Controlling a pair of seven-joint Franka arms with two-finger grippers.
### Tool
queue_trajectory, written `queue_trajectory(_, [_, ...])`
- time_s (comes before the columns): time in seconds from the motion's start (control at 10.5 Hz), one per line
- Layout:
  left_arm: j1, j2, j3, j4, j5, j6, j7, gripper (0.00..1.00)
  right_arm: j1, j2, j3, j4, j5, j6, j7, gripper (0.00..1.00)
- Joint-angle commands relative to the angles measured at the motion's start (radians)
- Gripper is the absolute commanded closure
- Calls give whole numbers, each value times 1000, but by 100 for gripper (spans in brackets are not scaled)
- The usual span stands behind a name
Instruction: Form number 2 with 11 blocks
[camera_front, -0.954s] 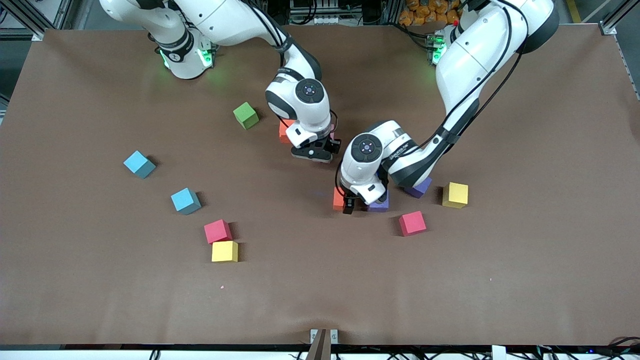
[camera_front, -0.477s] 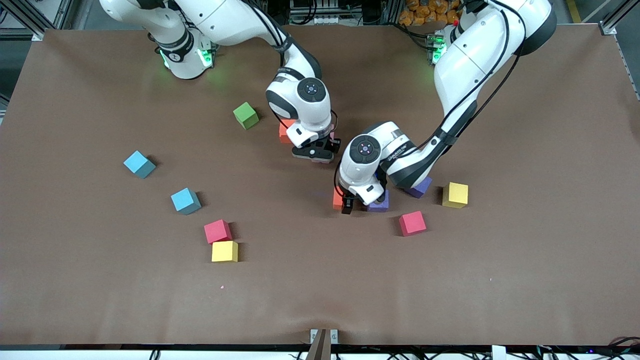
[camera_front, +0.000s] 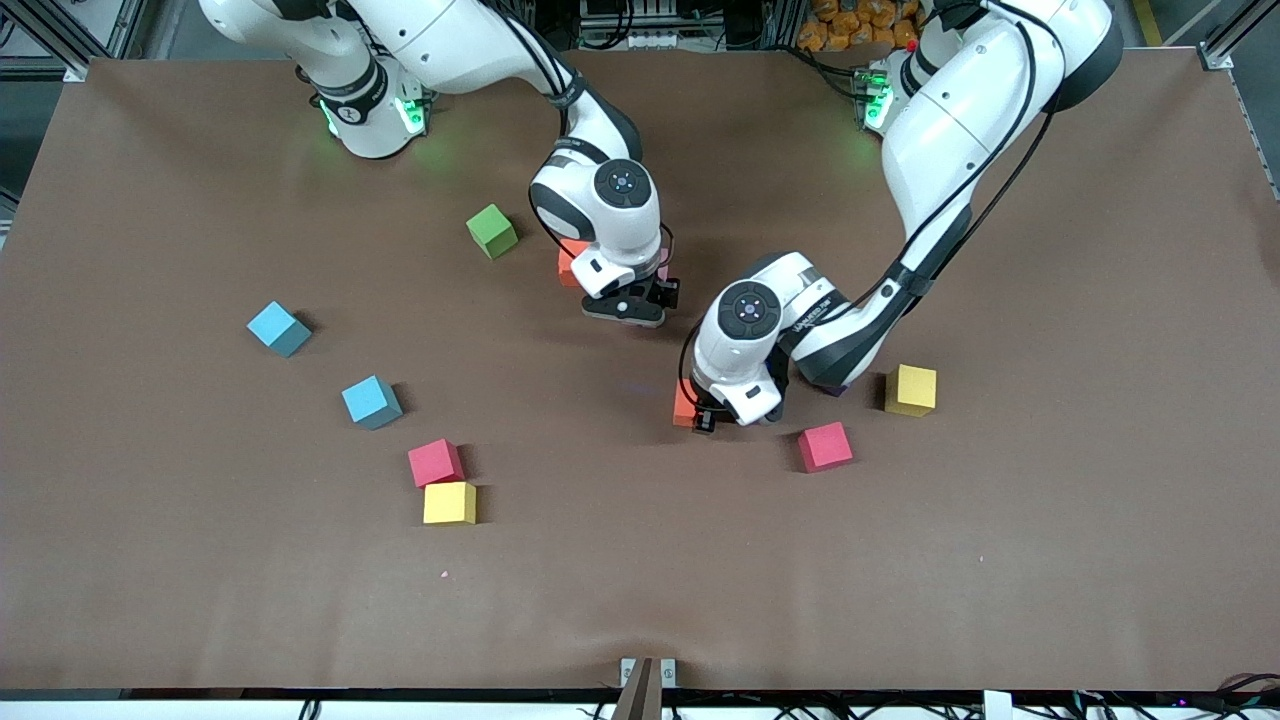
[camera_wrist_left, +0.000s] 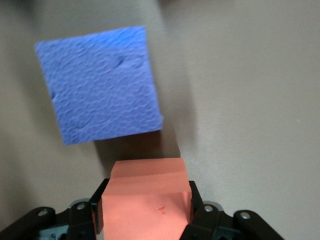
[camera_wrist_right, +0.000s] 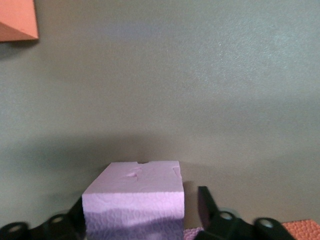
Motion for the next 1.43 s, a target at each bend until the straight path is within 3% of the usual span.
queue_trajectory(0.0, [3,-23,-12,1,-5,-17,168,85,19,-30,-14,33,-19,-81,10,0])
queue_trajectory(0.19, [-17,-24,-12,2,12,-17,396,85,5,-88,-11,33,-11,-147,4,0])
queue_trajectory(0.48, [-43,-23,-9,7,24,-18,674,85,-97,-209,0,24,64,-352,-243,0])
queue_trajectory(0.76, [-115,-11,-1,29,66,-38,916,85,-211,-376,-2,-128,70,-364,-579,0])
queue_trajectory(1.05, [-150,-9,8,43,61,-76,1141,85,-398,-348,0,-164,67,-260,-879,0])
queue_trajectory(1.34, [-158,-3,10,45,61,-83,1199,86,-613,-222,36,-141,64,-102,-1172,0])
